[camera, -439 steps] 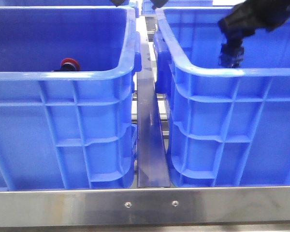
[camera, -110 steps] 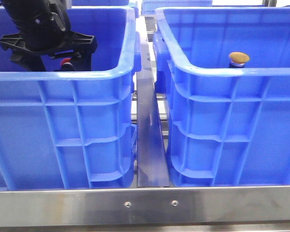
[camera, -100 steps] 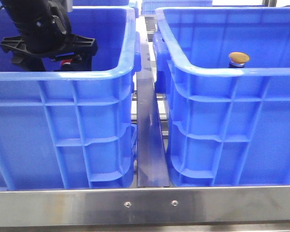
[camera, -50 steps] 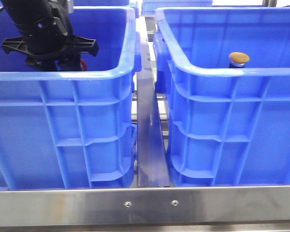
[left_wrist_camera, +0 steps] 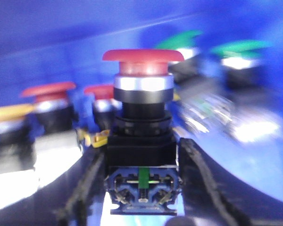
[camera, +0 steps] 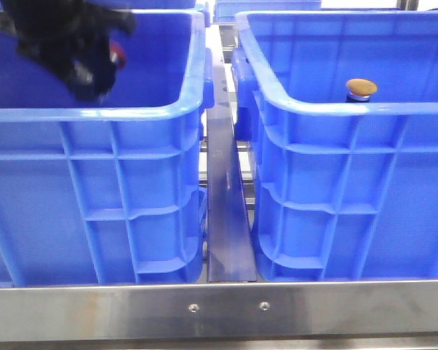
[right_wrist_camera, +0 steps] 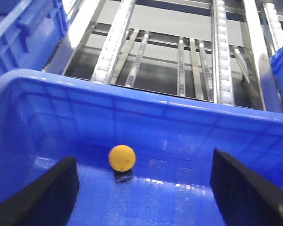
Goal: Pick red and yellow buttons and place in box
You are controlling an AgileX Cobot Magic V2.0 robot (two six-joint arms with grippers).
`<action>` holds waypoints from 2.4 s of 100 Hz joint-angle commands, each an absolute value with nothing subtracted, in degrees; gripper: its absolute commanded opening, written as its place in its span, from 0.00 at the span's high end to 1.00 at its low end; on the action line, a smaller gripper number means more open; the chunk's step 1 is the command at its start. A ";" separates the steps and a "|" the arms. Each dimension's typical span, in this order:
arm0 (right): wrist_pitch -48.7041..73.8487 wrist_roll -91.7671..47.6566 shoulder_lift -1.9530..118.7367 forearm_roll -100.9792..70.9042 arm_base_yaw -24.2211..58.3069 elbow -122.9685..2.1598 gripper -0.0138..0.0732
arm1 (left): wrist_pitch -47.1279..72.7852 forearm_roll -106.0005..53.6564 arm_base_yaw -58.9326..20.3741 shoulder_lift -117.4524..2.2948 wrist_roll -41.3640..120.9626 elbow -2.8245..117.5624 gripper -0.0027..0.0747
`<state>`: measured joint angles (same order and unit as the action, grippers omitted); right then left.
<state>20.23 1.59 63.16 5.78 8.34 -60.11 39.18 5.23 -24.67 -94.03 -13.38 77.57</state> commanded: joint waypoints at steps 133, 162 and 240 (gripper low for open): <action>56.04 -25.47 70.28 -60.25 8.32 -61.90 0.16 | 35.43 4.95 -55.62 -81.31 -6.63 76.83 0.86; 56.11 -25.53 70.28 -60.25 8.32 -61.90 0.52 | 36.13 4.95 -55.62 -81.31 -6.63 76.83 0.86; 40.99 -47.63 70.34 -57.17 -5.12 -66.37 0.70 | 39.64 5.16 -54.91 -79.15 -5.34 77.05 0.14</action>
